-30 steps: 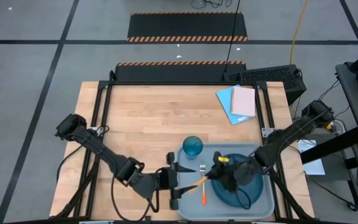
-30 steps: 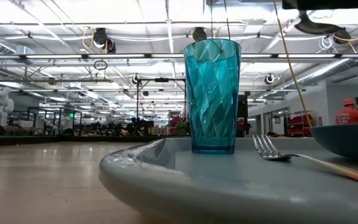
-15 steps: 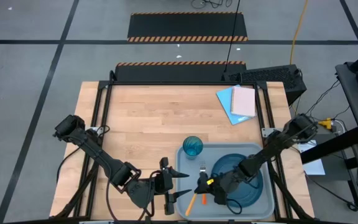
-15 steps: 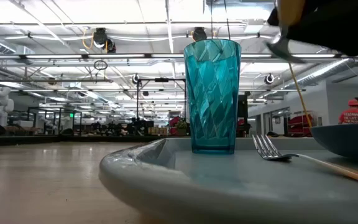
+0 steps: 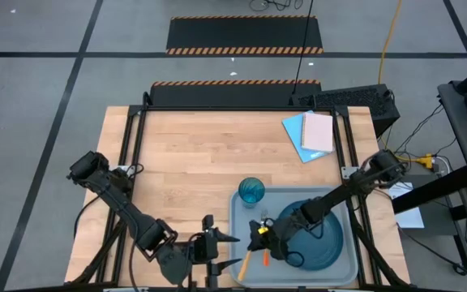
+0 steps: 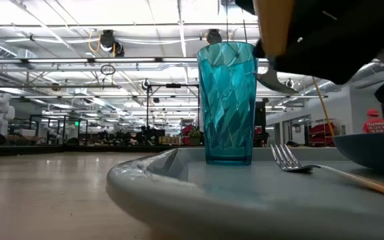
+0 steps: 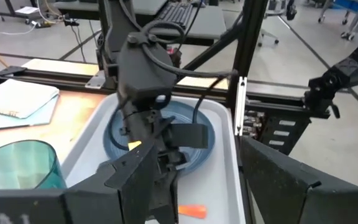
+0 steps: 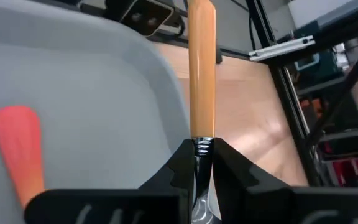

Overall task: Pick and place plate/cup/fork/spoon on tray
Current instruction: Put the brown spoon on the gray tray to the left of the orange fork

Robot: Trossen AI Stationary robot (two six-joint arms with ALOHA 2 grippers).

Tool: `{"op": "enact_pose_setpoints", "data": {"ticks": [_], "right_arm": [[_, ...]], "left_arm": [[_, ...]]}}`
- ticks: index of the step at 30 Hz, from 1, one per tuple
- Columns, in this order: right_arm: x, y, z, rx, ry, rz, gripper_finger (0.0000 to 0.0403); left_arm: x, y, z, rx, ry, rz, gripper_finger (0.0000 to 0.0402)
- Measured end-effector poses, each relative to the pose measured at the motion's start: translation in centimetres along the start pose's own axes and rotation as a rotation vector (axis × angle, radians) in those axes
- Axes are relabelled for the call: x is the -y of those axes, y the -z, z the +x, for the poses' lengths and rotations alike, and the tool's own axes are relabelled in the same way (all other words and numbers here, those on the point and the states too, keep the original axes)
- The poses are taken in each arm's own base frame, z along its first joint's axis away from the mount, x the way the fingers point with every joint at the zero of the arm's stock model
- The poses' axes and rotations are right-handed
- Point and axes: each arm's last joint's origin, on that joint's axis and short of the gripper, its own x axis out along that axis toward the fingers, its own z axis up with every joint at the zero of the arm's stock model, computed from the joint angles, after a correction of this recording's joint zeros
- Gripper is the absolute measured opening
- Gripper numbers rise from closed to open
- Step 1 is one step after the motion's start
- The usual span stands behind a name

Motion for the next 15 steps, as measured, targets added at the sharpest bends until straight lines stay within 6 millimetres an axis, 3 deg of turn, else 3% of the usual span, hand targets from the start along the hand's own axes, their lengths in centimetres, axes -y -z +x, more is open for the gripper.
{"op": "enact_pose_setpoints", "data": {"ticks": [8,15], "right_arm": [[0.3,1.1,-0.1,0.022,-0.077,0.029,0.0025],[-0.1,2.6,0.1,-0.061,-0.142,0.055,0.0027]], "left_arm": [[-0.4,0.0,0.3,-0.01,-0.015,0.056,0.0232],[-1.2,-0.2,1.0,-0.024,-0.007,0.128,0.0232]]}}
